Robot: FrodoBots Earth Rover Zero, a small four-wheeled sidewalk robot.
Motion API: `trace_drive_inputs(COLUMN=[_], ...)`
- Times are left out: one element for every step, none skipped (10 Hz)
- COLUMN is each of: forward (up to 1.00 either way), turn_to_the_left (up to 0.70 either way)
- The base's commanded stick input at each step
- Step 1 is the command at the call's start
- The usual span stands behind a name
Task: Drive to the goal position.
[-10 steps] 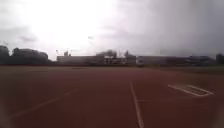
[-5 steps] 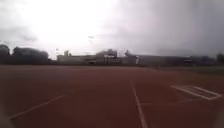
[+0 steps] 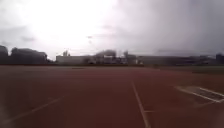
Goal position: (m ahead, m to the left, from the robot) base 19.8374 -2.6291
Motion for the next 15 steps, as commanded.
trace_drive_inputs(forward=[0.50, 0.50, 0.50, 0.50, 0.50, 0.50, 0.50, 0.50, 0.50, 0.50, 0.50, 0.50, 0.50, 0.50, 0.50], turn_to_the_left=[0.00, 0.00, 0.00, 0.00, 0.00, 0.00, 0.00, 0.00, 0.00, 0.00, 0.00, 0.00, 0.00, 0.00, 0.00])
